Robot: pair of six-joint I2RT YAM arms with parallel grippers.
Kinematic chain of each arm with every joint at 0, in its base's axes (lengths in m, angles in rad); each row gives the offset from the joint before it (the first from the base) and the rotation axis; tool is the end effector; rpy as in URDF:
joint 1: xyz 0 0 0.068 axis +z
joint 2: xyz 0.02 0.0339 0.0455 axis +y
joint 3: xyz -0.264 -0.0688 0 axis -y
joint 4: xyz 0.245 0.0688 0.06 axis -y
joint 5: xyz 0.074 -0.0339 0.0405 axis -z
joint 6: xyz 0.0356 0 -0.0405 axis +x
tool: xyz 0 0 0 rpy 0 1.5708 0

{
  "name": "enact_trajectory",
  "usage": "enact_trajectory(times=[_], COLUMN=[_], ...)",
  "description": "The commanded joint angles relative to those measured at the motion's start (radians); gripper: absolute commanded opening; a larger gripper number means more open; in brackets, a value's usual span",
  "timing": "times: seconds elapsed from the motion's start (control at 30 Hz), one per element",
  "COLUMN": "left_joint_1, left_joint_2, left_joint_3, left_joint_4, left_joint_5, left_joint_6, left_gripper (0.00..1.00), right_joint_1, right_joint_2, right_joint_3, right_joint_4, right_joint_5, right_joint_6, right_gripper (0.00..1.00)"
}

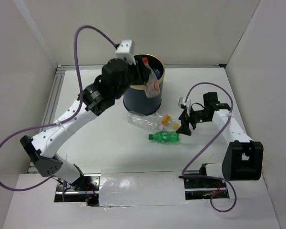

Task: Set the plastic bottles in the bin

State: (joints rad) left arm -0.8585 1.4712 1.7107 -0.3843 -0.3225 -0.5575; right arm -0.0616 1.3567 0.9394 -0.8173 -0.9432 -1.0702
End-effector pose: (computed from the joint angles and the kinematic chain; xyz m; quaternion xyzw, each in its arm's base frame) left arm 0.2204 -0.2380 0.4770 0.0081 0.7539 -0.3276 0.5694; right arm 0.2448 0.0138 0.2374 -0.4909 0.7322 0.2982 0.3660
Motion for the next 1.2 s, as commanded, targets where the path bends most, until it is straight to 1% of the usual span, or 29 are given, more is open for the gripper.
enact_trajectory(times=[0.0,0.03,0.07,0.1,0.13,0.17,0.23,0.3,0.33,0.4,0.43,0.5,0.57,0.63,0.67,0.7,0.73,0.77,0.8,0.83,0.87,0.9,0.93,0.97,1.0,1.03,1.07,1.1,1.17], left_joint_1=[0.077,0.096,0.128,0.145,0.162,0.182,0.203,0.243,0.252,0.265,0.265,0.247,0.214,0.141,0.116,0.072,0.055,0.041,0.012,0.012,0.012,0.012,0.012,0.012,0.035,0.035,0.035,0.065,0.094], left_joint_2=[0.127,0.156,0.188,0.224,0.298,0.335,0.398,0.422,0.431,0.443,0.443,0.399,0.353,0.252,0.212,0.169,0.073,0.023,-0.024,-0.070,-0.181,-0.183,-0.208,-0.228,-0.254,-0.255,-0.255,-0.243,-0.220], left_joint_3=[0.081,0.101,0.151,0.185,0.216,0.275,0.309,0.276,0.276,0.303,0.303,0.303,0.282,0.219,0.187,0.103,0.048,-0.014,-0.140,-0.202,-0.384,-0.385,-0.440,-0.495,-0.591,-0.633,-0.669,-0.725,-0.769], left_joint_4=[0.134,0.162,0.179,0.170,0.159,0.127,0.113,0.113,0.089,0.053,0.053,0.062,0.096,0.108,0.108,0.088,0.067,0.027,-0.005,-0.043,-0.100,-0.122,-0.131,-0.131,-0.104,-0.073,-0.042,-0.010,0.066], left_joint_5=[-0.179,-0.202,-0.232,-0.260,-0.277,-0.306,-0.306,-0.273,-0.264,-0.263,-0.263,-0.274,-0.322,-0.377,-0.395,-0.409,-0.409,-0.409,-0.409,-0.400,-0.357,-0.357,-0.298,-0.264,-0.189,-0.152,-0.120,-0.089,-0.002], left_joint_6=[0.139,0.148,0.148,0.148,0.157,0.157,0.182,0.172,0.159,0.149,0.175,0.217,0.295,0.336,0.328,0.293,0.241,0.119,0.034,-0.160,-0.358,-0.360,-0.445,-0.590,-0.684,-0.685,-0.746,-0.772,-0.800], left_gripper=[0.04,0.06,0.07,0.11,0.18,0.25,0.42,0.61,0.77,0.91,0.98,1.00,1.00,1.00,0.96,0.93,0.91,0.89,0.82,0.78,0.72,0.67,0.63,0.63,0.63,0.63,0.67,0.71,0.78], right_joint_1=[0.077,0.100,0.155,0.181,0.207,0.254,0.298,0.353,0.374,0.413,0.424,0.445,0.445,0.445,0.445,0.445,0.445,0.445,0.445,0.434,0.401,0.401,0.382,0.358,0.282,0.281,0.258,0.222,0.188], right_joint_2=[-0.102,-0.102,-0.116,-0.116,-0.125,-0.125,-0.125,-0.102,-0.090,-0.050,-0.041,-0.018,-0.002,0.021,0.021,0.030,0.030,0.030,0.001,-0.011,-0.045,-0.068,-0.094,-0.125,-0.190,-0.224,-0.253,-0.280,-0.324], right_joint_3=[-0.048,-0.059,-0.068,-0.080,-0.080,-0.106,-0.129,-0.162,-0.162,-0.162,-0.171,-0.183,-0.183,-0.183,-0.197,-0.206,-0.218,-0.244,-0.255,-0.255,-0.255,-0.255,-0.240,-0.222,-0.144,-0.143,-0.111,-0.043,0.031], right_joint_4=[0.001,0.013,0.026,0.055,0.070,0.096,0.182,0.263,0.282,0.297,0.306,0.351,0.351,0.314,0.299,0.290,0.290,0.290,0.290,0.277,0.229,0.192,0.143,0.089,-0.001,-0.037,-0.064,-0.077,-0.057], right_joint_5=[-0.055,-0.043,-0.026,-0.008,0.012,0.056,0.110,0.188,0.220,0.273,0.291,0.354,0.380,0.392,0.392,0.392,0.392,0.392,0.392,0.392,0.361,0.360,0.334,0.269,0.214,0.213,0.190,0.163,0.141], right_joint_6=[-0.152,-0.152,-0.142,-0.133,-0.116,-0.097,-0.044,-0.016,0.008,0.009,0.009,0.018,0.001,-0.029,-0.040,-0.040,-0.040,-0.040,-0.040,-0.049,-0.081,-0.082,-0.132,-0.163,-0.206,-0.206,-0.235,-0.235,-0.217], right_gripper=[0.91,0.93,0.97,0.97,0.99,0.99,0.99,0.99,0.99,0.99,0.99,0.99,0.93,0.83,0.72,0.66,0.60,0.48,0.43,0.39,0.30,0.25,0.22,0.19,0.17,0.15,0.15,0.15,0.14])
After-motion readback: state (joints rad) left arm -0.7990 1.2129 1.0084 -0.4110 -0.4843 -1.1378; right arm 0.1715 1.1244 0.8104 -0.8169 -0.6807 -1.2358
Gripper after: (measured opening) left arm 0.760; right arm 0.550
